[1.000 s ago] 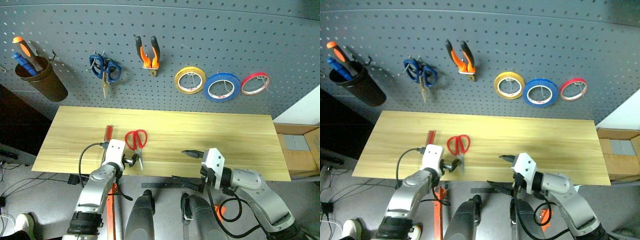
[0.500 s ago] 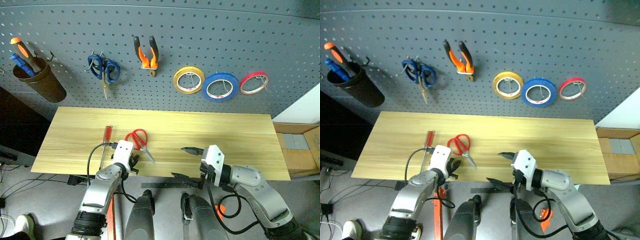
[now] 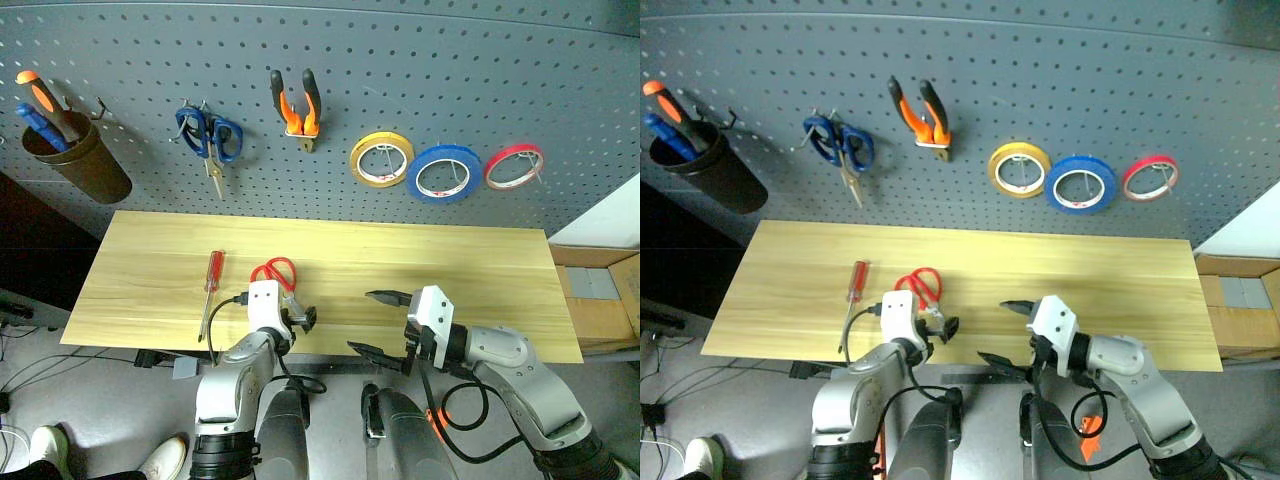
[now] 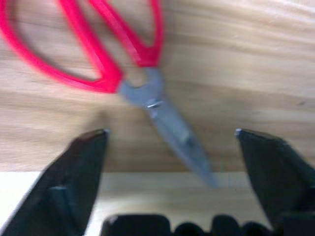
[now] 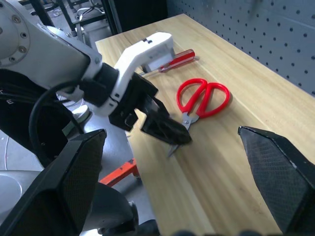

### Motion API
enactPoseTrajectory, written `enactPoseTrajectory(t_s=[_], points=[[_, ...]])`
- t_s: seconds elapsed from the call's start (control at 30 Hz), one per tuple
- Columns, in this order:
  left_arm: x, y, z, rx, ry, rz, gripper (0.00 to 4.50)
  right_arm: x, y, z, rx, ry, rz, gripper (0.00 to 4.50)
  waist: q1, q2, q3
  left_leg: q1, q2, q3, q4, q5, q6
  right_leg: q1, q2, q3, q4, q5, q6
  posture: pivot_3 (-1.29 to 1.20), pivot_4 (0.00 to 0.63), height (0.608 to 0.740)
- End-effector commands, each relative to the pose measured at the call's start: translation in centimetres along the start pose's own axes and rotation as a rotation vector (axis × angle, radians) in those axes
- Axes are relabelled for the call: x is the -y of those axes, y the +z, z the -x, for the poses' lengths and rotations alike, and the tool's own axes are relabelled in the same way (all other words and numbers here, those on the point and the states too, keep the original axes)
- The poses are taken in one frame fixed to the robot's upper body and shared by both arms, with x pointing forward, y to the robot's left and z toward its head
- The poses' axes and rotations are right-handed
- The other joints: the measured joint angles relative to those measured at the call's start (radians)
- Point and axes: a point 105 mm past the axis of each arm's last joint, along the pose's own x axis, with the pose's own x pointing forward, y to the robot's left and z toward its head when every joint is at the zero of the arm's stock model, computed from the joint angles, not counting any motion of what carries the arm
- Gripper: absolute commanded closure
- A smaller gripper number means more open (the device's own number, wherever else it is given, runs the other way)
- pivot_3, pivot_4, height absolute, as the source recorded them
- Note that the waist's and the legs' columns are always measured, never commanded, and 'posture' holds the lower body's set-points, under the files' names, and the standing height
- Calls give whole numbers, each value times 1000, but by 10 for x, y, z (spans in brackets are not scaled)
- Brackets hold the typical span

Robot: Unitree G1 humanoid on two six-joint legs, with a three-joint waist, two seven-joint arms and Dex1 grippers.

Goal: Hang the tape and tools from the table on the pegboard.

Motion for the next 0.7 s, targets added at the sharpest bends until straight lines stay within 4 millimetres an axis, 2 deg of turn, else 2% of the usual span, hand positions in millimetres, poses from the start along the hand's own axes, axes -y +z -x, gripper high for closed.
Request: enactPoseTrajectory(t_s=[0.03,0.27,0.47,0.7], points=[[4,10,3,26,28,5,44,0,5,2,20,8,-3,0,0,0,0,0,0,0,0,0,0,0,0,0,0,0,0,29,364,740],[0,3,-13,-49,127,87,44,8,8,4,42,-43,-72,0,0,-1,0,-1,-1,0,2,0,0,0,0,-1,1,1,1,22,360,740],[18,-4,-27,-126,100,67,44,10,10,4,52,-63,-104,0,1,-1,0,-2,-1,0,3,0,0,1,0,-1,1,1,1,12,354,740],[17,-10,-29,-202,154,75,44,16,14,2,67,-93,-126,0,-1,0,0,-1,-1,0,4,0,0,1,0,-1,1,1,3,1,355,740]])
